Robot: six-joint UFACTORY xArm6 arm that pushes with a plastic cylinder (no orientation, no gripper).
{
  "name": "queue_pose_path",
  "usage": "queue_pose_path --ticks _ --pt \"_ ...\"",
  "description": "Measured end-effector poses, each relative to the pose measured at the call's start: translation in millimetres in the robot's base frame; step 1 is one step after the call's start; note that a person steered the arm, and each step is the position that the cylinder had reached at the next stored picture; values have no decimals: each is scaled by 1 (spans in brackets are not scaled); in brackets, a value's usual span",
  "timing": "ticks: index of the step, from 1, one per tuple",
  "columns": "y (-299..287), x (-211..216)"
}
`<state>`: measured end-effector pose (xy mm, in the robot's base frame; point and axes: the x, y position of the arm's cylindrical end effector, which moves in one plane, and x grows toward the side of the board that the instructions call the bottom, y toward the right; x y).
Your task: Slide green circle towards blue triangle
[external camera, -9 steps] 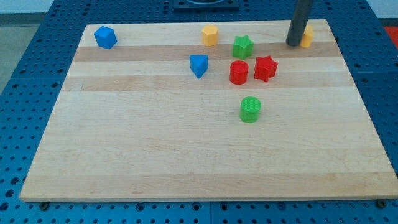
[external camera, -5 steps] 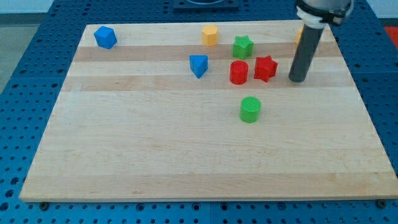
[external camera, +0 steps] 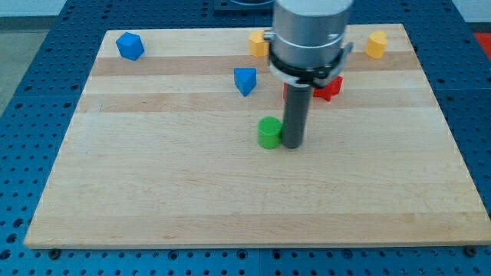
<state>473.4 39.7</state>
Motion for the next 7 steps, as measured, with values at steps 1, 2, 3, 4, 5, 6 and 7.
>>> queue_pose_path --ticks 1,2,3,4,5,6,7 --pt "-39 0" --pt "-69 0" --pt "-79 -2" --pt "-84 -10" --pt "-86 -20" --pt "-86 -31" --pt "-86 -32"
